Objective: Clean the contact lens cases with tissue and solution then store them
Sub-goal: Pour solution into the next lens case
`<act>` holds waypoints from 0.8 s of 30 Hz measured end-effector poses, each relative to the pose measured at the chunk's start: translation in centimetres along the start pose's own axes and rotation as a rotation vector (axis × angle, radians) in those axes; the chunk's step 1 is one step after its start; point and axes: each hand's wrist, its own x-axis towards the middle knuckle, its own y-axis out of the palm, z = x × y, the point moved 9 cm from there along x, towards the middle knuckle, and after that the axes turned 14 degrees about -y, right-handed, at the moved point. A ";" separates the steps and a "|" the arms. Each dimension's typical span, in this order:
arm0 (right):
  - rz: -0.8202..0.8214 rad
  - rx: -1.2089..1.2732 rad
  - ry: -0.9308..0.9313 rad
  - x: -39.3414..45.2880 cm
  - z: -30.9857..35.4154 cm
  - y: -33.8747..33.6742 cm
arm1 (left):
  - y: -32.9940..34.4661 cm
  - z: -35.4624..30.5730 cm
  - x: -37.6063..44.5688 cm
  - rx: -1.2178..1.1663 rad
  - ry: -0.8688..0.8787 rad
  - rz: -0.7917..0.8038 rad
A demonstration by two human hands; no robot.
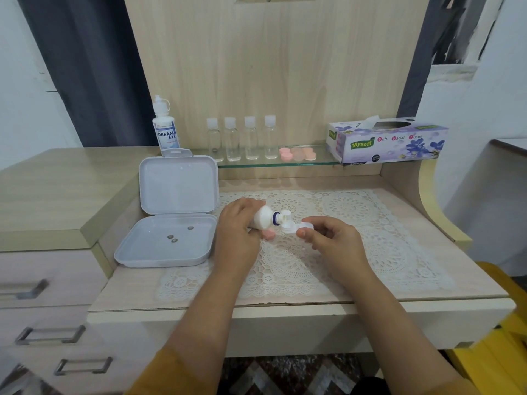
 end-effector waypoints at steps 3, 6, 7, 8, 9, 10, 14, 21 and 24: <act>-0.001 0.001 -0.004 0.0 0.0 0.0 | 0.0 -0.3 -0.1 0.003 0.022 0.003; 0.003 -0.002 -0.004 0.0 0.0 0.0 | -0.1 -0.4 -0.1 -0.002 0.036 -0.001; 0.004 -0.003 -0.003 0.0 0.1 0.0 | -0.1 -0.4 -0.1 0.000 0.038 -0.001; 0.005 -0.002 -0.003 0.0 0.1 0.0 | -0.1 -0.5 -0.1 0.001 0.037 0.000; 0.004 -0.001 -0.001 -0.1 0.1 0.0 | -0.1 -0.6 -0.2 -0.003 0.035 0.002; 0.003 0.001 0.000 -0.1 0.1 0.0 | -0.2 -0.7 -0.2 -0.009 0.034 0.003; 0.001 0.005 0.005 -0.1 0.1 0.0 | -0.3 -1.0 -0.3 -0.004 0.041 0.016; 0.004 0.005 0.009 -0.2 0.2 0.1 | -0.4 -1.0 -0.4 -0.017 0.018 0.024; 0.004 0.001 0.007 -0.2 0.3 0.1 | -0.4 -0.9 -0.4 -0.008 0.021 0.020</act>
